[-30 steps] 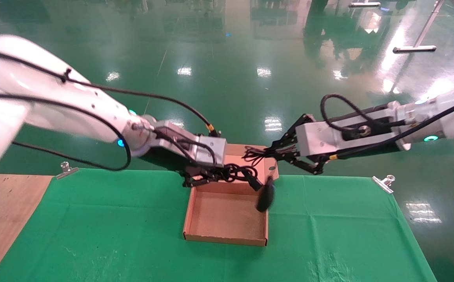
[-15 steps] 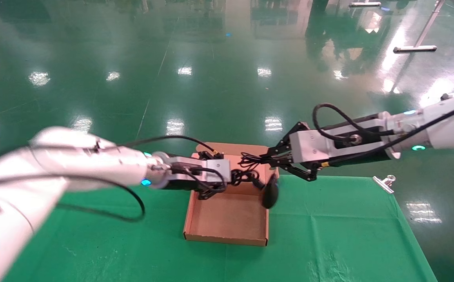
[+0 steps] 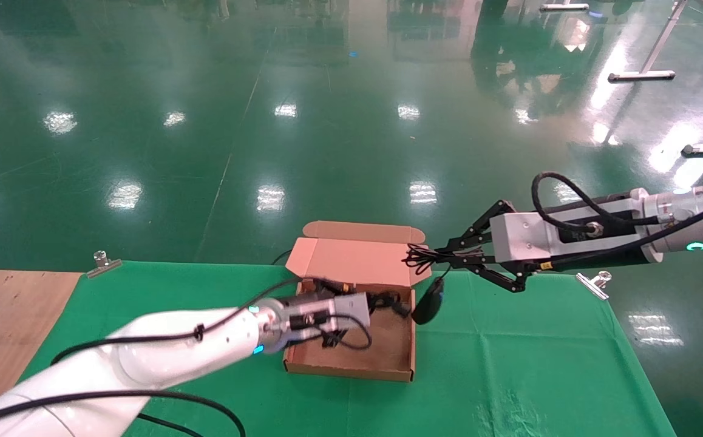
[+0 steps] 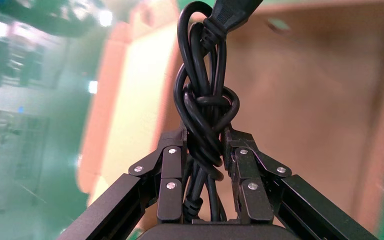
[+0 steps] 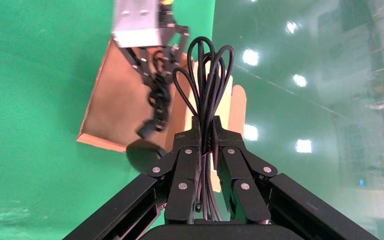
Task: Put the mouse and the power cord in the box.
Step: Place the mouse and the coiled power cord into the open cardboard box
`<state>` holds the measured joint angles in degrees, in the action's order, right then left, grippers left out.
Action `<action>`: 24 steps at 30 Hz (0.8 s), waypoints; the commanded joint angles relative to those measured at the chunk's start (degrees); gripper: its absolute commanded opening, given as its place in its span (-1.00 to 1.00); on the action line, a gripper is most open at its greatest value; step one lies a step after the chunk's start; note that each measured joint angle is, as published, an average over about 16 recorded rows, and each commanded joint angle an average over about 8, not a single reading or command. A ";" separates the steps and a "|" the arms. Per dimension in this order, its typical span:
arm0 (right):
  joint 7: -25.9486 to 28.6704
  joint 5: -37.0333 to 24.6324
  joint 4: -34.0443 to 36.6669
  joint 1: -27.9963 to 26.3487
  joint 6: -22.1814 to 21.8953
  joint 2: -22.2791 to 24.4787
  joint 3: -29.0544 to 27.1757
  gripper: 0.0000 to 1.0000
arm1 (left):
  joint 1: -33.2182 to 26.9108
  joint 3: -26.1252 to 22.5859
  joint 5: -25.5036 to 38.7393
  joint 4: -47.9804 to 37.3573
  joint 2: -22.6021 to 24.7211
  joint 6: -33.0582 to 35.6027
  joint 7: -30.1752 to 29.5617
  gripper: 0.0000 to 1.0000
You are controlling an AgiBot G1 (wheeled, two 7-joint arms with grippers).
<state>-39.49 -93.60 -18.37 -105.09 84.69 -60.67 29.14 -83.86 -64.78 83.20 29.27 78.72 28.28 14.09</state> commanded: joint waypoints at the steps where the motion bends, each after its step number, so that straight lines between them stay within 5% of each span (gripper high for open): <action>1: -0.41 -0.14 0.73 0.09 -0.11 0.13 0.07 -1.00 | 0.33 -2.32 0.21 0.23 -0.01 -1.01 -1.03 -0.20; 6: -1.71 -0.22 2.37 -0.13 -0.01 0.18 0.13 -1.00 | -0.34 -6.02 -0.08 1.23 -0.06 -2.75 -3.29 0.96; 24: -3.97 -0.05 6.42 -1.70 0.72 -2.29 0.21 -1.00 | -3.49 -12.21 -5.63 2.50 -0.46 -2.68 -7.17 1.00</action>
<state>-43.29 -93.74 -12.09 -106.82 85.18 -63.22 29.42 -87.71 -76.30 76.88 31.75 77.77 27.10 7.40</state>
